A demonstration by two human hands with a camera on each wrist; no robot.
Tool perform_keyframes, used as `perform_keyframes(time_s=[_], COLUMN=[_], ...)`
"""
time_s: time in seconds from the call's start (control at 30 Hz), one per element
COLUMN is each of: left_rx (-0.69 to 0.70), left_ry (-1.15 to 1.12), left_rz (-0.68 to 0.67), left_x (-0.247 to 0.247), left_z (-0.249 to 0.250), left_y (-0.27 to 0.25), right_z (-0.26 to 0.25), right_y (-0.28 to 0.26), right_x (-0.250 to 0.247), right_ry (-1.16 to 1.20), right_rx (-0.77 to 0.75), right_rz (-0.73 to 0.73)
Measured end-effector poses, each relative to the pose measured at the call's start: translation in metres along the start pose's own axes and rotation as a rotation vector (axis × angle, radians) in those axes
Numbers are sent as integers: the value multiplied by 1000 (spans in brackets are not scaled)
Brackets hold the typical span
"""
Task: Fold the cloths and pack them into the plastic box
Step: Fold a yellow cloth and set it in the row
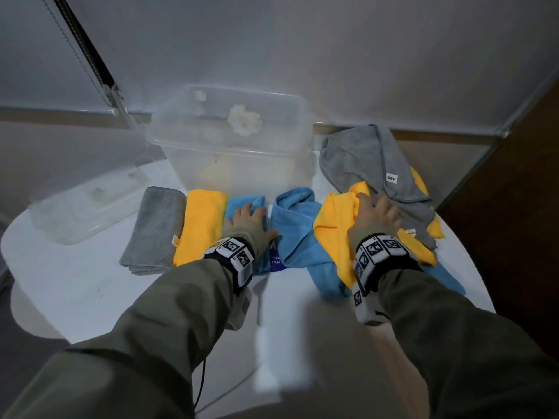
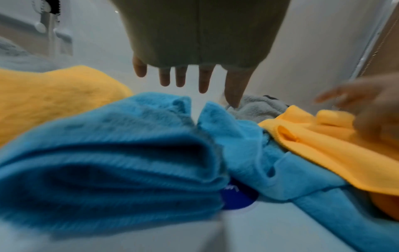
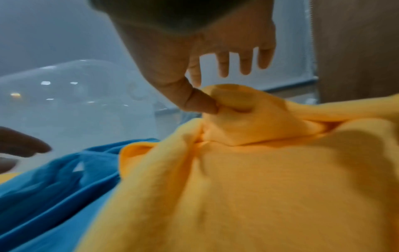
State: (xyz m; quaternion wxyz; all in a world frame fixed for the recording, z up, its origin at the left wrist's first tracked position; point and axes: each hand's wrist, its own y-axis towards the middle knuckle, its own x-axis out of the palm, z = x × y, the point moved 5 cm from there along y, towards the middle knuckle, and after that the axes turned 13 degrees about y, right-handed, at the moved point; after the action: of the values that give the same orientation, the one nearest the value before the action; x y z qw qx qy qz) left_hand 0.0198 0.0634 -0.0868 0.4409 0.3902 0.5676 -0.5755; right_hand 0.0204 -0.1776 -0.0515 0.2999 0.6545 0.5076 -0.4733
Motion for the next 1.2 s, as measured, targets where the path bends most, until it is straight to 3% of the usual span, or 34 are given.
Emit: perform_keyframes(time_s=[0.1, 0.2, 0.43, 0.6, 0.73, 0.83, 0.97, 1.1, 1.2], left_rx=[68, 174, 462, 487, 513, 516, 421, 200, 101], left_ry=[-90, -163, -346, -849, -801, -890, -680, -225, -137], left_rz=[67, 101, 96, 223, 227, 125, 29, 16, 27], left_x=[-15, -30, -81, -130, -170, -189, -182, -162, -157], left_z=[19, 43, 113, 116, 105, 94, 61, 22, 6], left_y=[-1, -2, -25, -44, -58, -66, -67, -54, -54], right_z=[37, 33, -35, -66, -75, -79, -74, -70, -69], right_y=[4, 9, -4, -19, -21, -17, -16, -18, -13], right_x=[6, -10, -90, -161, -198, -207, -220, -219, -210], right_ry=[-64, -94, 420, 793, 806, 729, 648, 407, 196], right_rx=[121, -11, -287, -460, -555, -586, -568, -565, -541], right_rz=[-210, -309, -261, -103, 18, 89, 158, -2, -82])
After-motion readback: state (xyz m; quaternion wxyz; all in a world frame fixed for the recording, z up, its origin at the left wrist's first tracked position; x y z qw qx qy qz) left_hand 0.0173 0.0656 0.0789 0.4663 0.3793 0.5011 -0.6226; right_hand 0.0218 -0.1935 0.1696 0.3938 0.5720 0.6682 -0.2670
